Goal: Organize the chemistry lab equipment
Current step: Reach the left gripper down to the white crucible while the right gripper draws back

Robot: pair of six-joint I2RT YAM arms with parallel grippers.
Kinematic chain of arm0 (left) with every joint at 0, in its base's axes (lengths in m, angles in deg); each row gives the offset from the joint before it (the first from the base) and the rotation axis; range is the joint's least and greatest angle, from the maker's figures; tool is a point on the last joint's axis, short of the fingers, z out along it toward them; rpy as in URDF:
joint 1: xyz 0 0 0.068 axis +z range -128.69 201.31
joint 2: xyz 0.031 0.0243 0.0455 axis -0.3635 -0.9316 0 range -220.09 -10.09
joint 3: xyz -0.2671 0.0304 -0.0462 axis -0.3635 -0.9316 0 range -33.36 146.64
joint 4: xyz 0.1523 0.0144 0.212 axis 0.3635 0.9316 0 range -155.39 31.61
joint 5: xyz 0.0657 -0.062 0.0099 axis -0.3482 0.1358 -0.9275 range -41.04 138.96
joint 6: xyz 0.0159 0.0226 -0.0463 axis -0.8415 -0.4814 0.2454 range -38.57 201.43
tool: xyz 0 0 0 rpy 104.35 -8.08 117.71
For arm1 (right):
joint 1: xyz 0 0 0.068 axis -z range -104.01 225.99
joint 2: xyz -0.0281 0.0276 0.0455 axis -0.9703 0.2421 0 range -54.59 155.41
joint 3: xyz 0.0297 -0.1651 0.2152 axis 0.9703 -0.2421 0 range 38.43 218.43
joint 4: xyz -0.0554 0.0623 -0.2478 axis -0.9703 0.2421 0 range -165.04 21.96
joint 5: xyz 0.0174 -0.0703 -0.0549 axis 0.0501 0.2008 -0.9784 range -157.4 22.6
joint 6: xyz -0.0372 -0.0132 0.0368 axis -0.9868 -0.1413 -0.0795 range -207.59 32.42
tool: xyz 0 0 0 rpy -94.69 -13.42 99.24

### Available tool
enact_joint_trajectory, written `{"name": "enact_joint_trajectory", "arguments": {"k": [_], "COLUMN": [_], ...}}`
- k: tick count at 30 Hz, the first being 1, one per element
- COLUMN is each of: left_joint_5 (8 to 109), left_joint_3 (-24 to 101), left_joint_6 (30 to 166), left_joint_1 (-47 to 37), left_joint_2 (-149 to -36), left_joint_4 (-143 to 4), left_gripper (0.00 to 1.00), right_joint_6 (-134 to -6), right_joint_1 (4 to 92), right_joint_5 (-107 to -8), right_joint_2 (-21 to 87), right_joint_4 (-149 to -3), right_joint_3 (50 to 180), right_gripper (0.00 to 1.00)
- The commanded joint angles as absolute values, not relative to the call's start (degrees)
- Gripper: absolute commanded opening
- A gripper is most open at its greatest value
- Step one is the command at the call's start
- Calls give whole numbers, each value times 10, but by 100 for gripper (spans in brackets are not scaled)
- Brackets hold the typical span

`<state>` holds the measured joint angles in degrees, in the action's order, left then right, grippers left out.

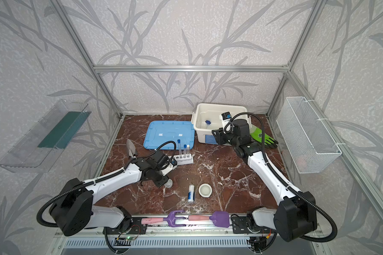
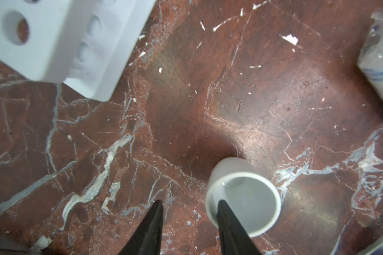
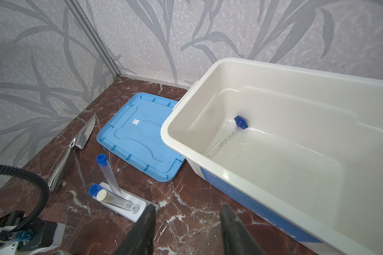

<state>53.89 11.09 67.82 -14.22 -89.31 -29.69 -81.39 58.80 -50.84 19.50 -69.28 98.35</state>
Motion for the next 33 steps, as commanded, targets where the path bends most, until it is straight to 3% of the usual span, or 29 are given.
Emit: {"name": "enact_joint_trajectory", "arguments": {"k": [1, 15, 27, 33], "left_joint_5": [554, 583, 592, 590], "left_joint_3": [132, 164, 158, 154], "left_joint_6": [667, 644, 637, 636], "left_joint_1": [-144, -144, -144, -144], "left_joint_2": [-906, -944, -932, -938], "left_joint_4": [-296, -265, -236, -248], "left_gripper": [38, 20, 24, 19], "right_joint_6": [-809, -816, -815, -815], "right_joint_1": [586, 587, 587, 587], "right_joint_5": [-504, -528, -525, -529], "right_joint_2": [198, 200, 200, 194], "right_joint_4": [-709, -708, -707, -706], "right_joint_3": [984, 979, 977, 973], "right_gripper": [48, 48, 48, 48]}}
